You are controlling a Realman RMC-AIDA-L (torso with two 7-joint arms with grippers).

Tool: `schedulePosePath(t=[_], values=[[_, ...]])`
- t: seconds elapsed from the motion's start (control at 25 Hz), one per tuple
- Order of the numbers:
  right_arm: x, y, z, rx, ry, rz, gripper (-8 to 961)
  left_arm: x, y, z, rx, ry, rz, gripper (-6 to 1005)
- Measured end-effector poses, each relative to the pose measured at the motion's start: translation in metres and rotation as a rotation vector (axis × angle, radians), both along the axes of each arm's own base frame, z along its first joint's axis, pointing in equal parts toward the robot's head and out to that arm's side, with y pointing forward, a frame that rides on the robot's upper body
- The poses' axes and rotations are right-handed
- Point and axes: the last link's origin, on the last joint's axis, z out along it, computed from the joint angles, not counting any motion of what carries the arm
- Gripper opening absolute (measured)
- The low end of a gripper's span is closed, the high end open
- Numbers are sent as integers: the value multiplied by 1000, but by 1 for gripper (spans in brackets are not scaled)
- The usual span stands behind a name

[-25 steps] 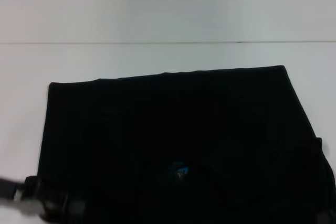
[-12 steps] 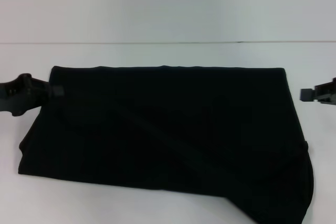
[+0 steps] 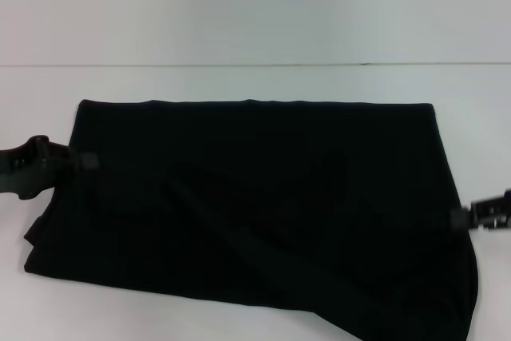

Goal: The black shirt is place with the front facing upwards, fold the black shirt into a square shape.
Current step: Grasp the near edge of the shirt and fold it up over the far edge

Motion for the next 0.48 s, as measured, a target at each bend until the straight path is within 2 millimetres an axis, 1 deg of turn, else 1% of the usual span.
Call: schedulePosePath(t=[0.2,0.48], values=[[2,-19,-16,-66,46,-6,217,0,-2,-2,-3,-1,-7,39],[5,-37,-40,-141,50,-7,493,0,-3,-3,-6,-1,-11,40]])
